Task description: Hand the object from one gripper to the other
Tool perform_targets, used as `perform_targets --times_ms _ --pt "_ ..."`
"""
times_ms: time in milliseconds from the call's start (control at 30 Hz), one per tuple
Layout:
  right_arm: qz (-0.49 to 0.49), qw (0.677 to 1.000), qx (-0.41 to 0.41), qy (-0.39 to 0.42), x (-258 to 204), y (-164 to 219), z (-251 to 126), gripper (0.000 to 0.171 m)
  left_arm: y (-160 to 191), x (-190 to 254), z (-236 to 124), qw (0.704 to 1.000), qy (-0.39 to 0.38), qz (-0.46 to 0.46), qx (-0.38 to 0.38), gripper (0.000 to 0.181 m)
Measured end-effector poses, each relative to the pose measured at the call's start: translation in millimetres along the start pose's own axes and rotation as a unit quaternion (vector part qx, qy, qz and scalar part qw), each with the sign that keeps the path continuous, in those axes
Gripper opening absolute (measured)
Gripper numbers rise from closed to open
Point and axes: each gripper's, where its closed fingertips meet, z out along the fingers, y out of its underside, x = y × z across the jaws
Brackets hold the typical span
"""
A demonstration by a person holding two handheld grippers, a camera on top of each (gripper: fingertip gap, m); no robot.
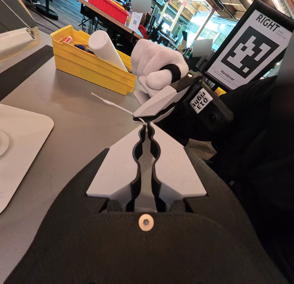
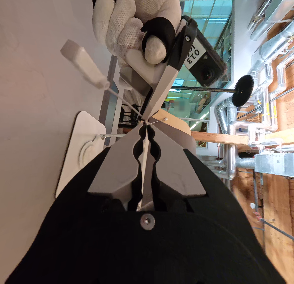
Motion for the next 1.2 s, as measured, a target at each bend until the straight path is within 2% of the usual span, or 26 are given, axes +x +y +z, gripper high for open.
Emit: perform_targets --times_ms 67,167,267,367,500,600,700,833,900,1200 --pt "0.042 0.999 0.003 0.005 4.1 3.7 0.4 0.0 -7.8 0.4 -0.8 1.0 -0.007 0.016 0.021 0.001" --pt "0.147 0.989 0.01 0.0 9.5 15.1 0.9 0.0 -32.6 -4.0 -10.2 0.993 -0.058 0.066 0.08 0.007" --pt "0.288 0.957 0.036 -0.013 17.0 24.6 0.2 0.0 -59.5 5.5 -29.1 0.977 -0.077 0.119 0.157 0.007" --pt "0.447 0.89 0.09 -0.027 29.1 28.1 -1.7 0.0 -70.1 4.3 -42.5 0.967 -0.09 0.128 0.2 0.006" --pt "0.624 0.761 0.174 -0.041 48.2 31.9 -7.2 0.0 -61.7 -16.2 -30.4 0.966 -0.131 0.136 0.176 0.008" --pt "0.709 0.668 0.219 -0.059 54.8 38.4 -10.0 0.0 -55.5 -21.4 -10.8 0.963 -0.15 0.168 0.15 0.01" --pt "0.747 0.616 0.239 -0.078 54.8 41.6 -10.8 0.0 -49.3 -25.4 5.3 0.963 -0.162 0.178 0.122 0.012" --pt "0.752 0.61 0.235 -0.091 51.1 41.8 -9.6 0.0 -43.7 -27.8 16.6 0.964 -0.163 0.181 0.105 0.01" --pt "0.75 0.611 0.237 -0.093 51.4 40.5 -9.8 0.0 -42.4 -28.2 19.0 0.965 -0.161 0.182 0.101 0.001" --pt "0.756 0.61 0.222 -0.082 50.0 46.8 -7.4 0.0 -44.8 -31.9 16.4 0.971 -0.158 0.143 0.106 0.0"
